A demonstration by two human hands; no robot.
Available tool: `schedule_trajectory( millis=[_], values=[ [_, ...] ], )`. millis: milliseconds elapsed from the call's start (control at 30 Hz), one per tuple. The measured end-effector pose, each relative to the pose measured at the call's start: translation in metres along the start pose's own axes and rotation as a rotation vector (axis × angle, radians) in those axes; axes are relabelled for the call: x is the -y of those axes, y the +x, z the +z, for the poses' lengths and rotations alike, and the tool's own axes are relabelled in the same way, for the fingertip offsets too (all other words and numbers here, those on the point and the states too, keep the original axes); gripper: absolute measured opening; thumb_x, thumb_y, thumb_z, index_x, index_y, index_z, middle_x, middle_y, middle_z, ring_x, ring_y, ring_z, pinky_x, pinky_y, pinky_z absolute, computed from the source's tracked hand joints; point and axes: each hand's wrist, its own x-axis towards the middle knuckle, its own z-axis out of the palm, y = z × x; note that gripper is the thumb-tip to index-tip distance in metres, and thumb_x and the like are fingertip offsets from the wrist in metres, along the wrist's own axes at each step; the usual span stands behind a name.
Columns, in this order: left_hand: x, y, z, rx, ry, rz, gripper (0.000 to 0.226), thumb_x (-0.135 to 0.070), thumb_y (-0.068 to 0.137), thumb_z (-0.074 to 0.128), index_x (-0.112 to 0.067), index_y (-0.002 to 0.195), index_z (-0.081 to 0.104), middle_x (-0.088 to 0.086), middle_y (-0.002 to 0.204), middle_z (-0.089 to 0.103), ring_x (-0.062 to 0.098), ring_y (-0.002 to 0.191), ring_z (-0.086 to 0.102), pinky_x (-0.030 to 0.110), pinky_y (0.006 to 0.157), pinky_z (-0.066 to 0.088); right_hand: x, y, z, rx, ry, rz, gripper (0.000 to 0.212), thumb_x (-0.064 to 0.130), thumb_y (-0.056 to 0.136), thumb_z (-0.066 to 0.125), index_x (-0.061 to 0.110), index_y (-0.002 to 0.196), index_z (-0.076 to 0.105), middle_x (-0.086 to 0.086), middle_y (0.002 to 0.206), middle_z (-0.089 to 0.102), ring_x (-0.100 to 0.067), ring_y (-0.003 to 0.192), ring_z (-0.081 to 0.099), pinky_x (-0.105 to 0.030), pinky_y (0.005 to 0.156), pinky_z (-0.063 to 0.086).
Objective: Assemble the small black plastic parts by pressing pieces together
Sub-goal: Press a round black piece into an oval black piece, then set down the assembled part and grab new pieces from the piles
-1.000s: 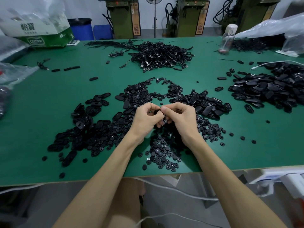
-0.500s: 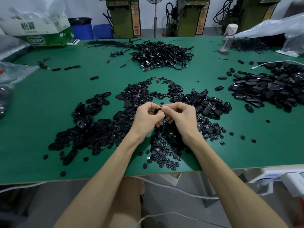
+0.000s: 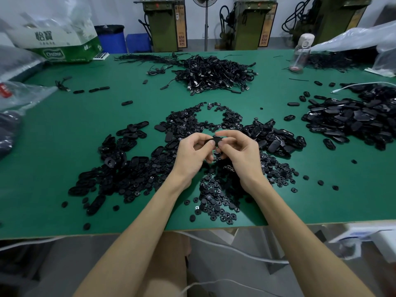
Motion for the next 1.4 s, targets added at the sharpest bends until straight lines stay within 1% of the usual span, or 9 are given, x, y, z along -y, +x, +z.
schedule_trajectory(
  millis=[167, 333, 433, 600, 733, 867, 1033, 1233, 1400],
  values=[
    [-0.003, -0.001, 0.002, -0.005, -0.044, -0.007, 0.014, -0.004, 0.1, 0.065, -0.002, 0.113, 0.07, 0.01, 0.095, 0.077, 0.022, 0.082, 0.076, 0.032, 0.072, 0.061, 0.001, -0.001, 0.002, -0.067, 0.005, 0.012, 0.023, -0.003, 0.093, 0.065, 0.014, 0.095, 0.08, -0.003, 0.093, 0.079, -0.015, 0.086, 0.074, -0.025, 0.074, 0.057],
    [-0.012, 0.002, 0.001, -0.084, -0.033, -0.01, 0.025, -0.004, 0.104, 0.057, -0.01, 0.124, 0.069, 0.001, 0.118, 0.073, 0.012, 0.104, 0.074, 0.027, 0.09, 0.059, 0.004, 0.0, -0.002, -0.279, 0.049, 0.038, 0.027, 0.003, 0.096, 0.063, 0.018, 0.117, 0.073, -0.005, 0.121, 0.072, -0.007, 0.11, 0.07, -0.023, 0.093, 0.055],
    [-0.02, 0.012, -0.012, -0.128, -0.016, -0.078, 0.028, 0.006, 0.102, 0.05, -0.006, 0.115, 0.072, 0.008, 0.112, 0.074, 0.014, 0.095, 0.076, 0.025, 0.086, 0.06, 0.004, 0.001, -0.004, -0.365, 0.033, 0.067, 0.046, 0.009, 0.098, 0.062, 0.018, 0.143, 0.056, 0.002, 0.146, 0.056, 0.014, 0.119, 0.057, -0.005, 0.093, 0.045],
    [-0.026, 0.031, -0.051, -0.237, 0.295, -0.087, 0.035, 0.012, 0.1, 0.046, -0.009, 0.112, 0.07, 0.004, 0.106, 0.073, 0.015, 0.096, 0.073, 0.029, 0.092, 0.059, -0.001, 0.003, -0.005, -0.321, 0.045, 0.133, 0.078, 0.009, 0.098, 0.059, 0.024, 0.165, 0.021, 0.008, 0.173, 0.01, 0.002, 0.142, 0.032, 0.006, 0.088, 0.035],
    [-0.02, 0.038, -0.088, -0.279, 0.813, -0.13, 0.039, 0.015, 0.096, 0.048, -0.005, 0.126, 0.064, 0.013, 0.129, 0.062, 0.024, 0.119, 0.059, 0.036, 0.109, 0.047, 0.0, 0.004, -0.003, -0.271, 0.012, 0.129, 0.079, 0.008, 0.097, 0.06, 0.025, 0.165, 0.021, 0.011, 0.172, 0.007, 0.007, 0.138, 0.029, 0.006, 0.093, 0.035],
    [-0.014, 0.037, -0.12, -0.264, 1.347, -0.211, 0.019, 0.006, 0.097, 0.054, 0.005, 0.116, 0.059, 0.026, 0.127, 0.054, 0.041, 0.12, 0.047, 0.047, 0.103, 0.04, 0.003, 0.002, -0.001, -0.183, -0.034, 0.103, 0.071, 0.009, 0.098, 0.061, 0.026, 0.16, 0.032, 0.01, 0.167, 0.029, -0.001, 0.146, 0.035, -0.022, 0.121, 0.031],
    [-0.016, 0.031, -0.13, -0.201, 1.546, -0.262, 0.013, -0.004, 0.1, 0.059, -0.003, 0.09, 0.052, 0.025, 0.116, 0.058, 0.042, 0.114, 0.051, 0.047, 0.098, 0.041, 0.01, -0.002, 0.003, -0.062, -0.214, 0.041, 0.042, 0.016, 0.098, 0.063, 0.031, 0.137, 0.06, 0.016, 0.146, 0.052, 0.003, 0.135, 0.046, -0.029, 0.119, 0.035],
    [-0.019, 0.022, -0.133, -0.198, 1.608, -0.152, 0.026, 0.01, 0.089, 0.055, -0.008, 0.075, 0.044, 0.019, 0.095, 0.064, 0.035, 0.088, 0.052, 0.041, 0.08, 0.037, 0.007, -0.004, 0.011, 0.161, -0.62, -0.088, 0.039, 0.026, 0.099, 0.066, 0.025, 0.137, 0.063, 0.013, 0.136, 0.058, -0.01, 0.136, 0.03, -0.028, 0.112, 0.028],
    [-0.015, 0.024, -0.142, -0.246, 1.637, -0.11, 0.025, 0.011, 0.091, 0.056, -0.005, 0.103, 0.072, 0.018, 0.097, 0.069, 0.036, 0.096, 0.056, 0.041, 0.084, 0.038, -0.002, -0.002, 0.014, 0.258, -0.834, -0.153, 0.037, 0.037, 0.097, 0.069, 0.02, 0.13, 0.07, 0.006, 0.127, 0.059, -0.012, 0.125, 0.027, -0.02, 0.103, 0.023]
  ],
)
